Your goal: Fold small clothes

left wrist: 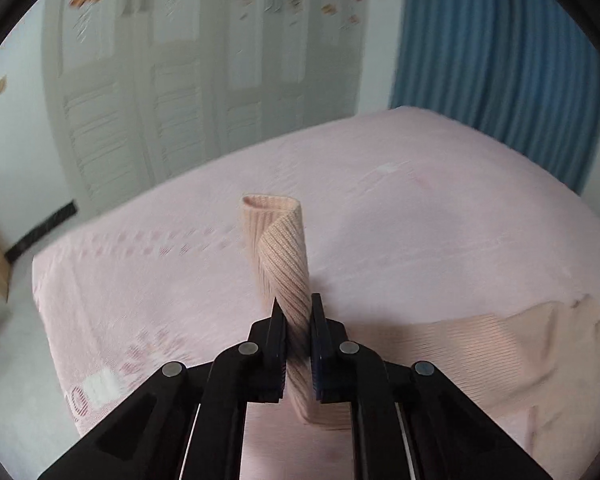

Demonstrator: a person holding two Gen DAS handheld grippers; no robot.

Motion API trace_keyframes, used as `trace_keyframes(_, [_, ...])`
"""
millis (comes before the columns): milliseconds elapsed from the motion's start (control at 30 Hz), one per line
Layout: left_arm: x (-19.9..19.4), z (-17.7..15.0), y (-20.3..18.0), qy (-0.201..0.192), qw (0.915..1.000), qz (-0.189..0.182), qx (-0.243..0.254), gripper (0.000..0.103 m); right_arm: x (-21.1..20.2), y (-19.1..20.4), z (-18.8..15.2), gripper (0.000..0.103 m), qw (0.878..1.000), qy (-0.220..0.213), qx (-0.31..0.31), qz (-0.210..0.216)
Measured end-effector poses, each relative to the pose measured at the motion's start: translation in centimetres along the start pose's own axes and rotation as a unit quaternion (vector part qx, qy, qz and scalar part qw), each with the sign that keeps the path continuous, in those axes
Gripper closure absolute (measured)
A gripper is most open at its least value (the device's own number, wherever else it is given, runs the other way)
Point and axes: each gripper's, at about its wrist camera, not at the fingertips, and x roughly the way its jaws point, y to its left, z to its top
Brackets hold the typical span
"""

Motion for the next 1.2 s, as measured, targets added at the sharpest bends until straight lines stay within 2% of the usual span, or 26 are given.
trace_keyframes(167, [-5.5,2.3,-11.2,-0.043,0.9935,-0.062,0.085,0.094,-2.2,-3.8,-0.1,0.024,0.999,-0.033,0.009,-0.040])
trace_keyframes(333, [-10.0,1.4,-24.3,-0.056,0.9762,-0.144,0.153,0.094,-2.8,-9.9,-0.5,0.024,0.996,-0.028,0.058,-0.060])
trace_keyframes(433, [-11.9,-1.9,-32.8,-0.040,0.9581,-0.203,0.198,0.093,-3.5,-13.5,-0.6,0.024,0.992,-0.034,0.094,-0.072])
trace_keyframes(533, [-12.6,-6.4,-39.2,-0.019,0.9396,-0.239,0.244,0.091,-3.6,-16.4,-0.7,0.024,0.988,-0.036,0.133,-0.070])
trace_keyframes(567, [-12.6,-8.7,-41.5,0.004,0.9283,-0.266,0.260,0.089,-3.4,-17.2,-0.7,0.024,0.987,-0.033,0.145,-0.066])
trace_keyframes(600, [-12.6,-10.1,-42.6,0.023,0.9204,-0.285,0.267,0.085,-3.1,-17.6,-0.7,0.024,0.986,-0.029,0.151,-0.063])
trace_keyframes(633, [-12.7,-11.7,-43.7,0.047,0.9119,-0.302,0.273,0.074,-2.9,-17.8,-0.6,0.024,0.986,-0.025,0.153,-0.062])
trace_keyframes(700, [-12.3,-14.4,-44.7,0.097,0.8978,-0.328,0.278,0.073,-2.6,-18.0,-0.5,0.024,0.987,-0.022,0.149,-0.063])
trace_keyframes(733, [-12.2,-15.5,-44.5,0.112,0.8961,-0.331,0.273,0.073,-2.5,-18.0,-0.4,0.024,0.987,-0.022,0.144,-0.065])
trace_keyframes(800, [-11.7,-16.2,-43.1,0.127,0.8993,-0.329,0.258,0.073,-2.4,-17.8,-0.5,0.024,0.988,-0.023,0.140,-0.064])
trace_keyframes(867, [-9.7,-15.2,-41.1,0.133,0.9094,-0.317,0.233,0.071,-2.1,-17.6,-0.4,0.024,0.988,-0.022,0.139,-0.059])
trace_keyframes(967, [-7.4,-13.2,-35.5,0.119,0.9352,-0.270,0.196,0.060,-1.7,-16.7,0.0,0.024,0.990,-0.020,0.130,-0.044])
trace_keyframes(1000, [-6.8,-12.6,-33.1,0.109,0.9461,-0.245,0.181,0.053,-1.6,-16.2,0.2,0.024,0.991,-0.020,0.126,-0.036])
trace_keyframes(1033, [-6.4,-12.2,-31.4,0.100,0.9533,-0.227,0.173,0.046,-1.4,-15.7,0.4,0.024,0.992,-0.021,0.122,-0.027])
trace_keyframes(1100, [-5.3,-11.5,-27.5,0.080,0.9685,-0.174,0.159,0.045,-1.1,-14.3,0.8,0.024,0.994,-0.020,0.112,-0.007])
trace_keyframes(1167, [-4.5,-10.6,-25.3,0.089,0.9738,-0.133,0.161,0.045,-0.7,-12.8,1.2,0.031,0.995,-0.020,0.097,0.008])
trace_keyframes(1200, [-4.3,-9.9,-24.3,0.093,0.9741,-0.127,0.162,0.045,-0.5,-11.7,1.4,0.046,0.996,-0.021,0.083,0.012])
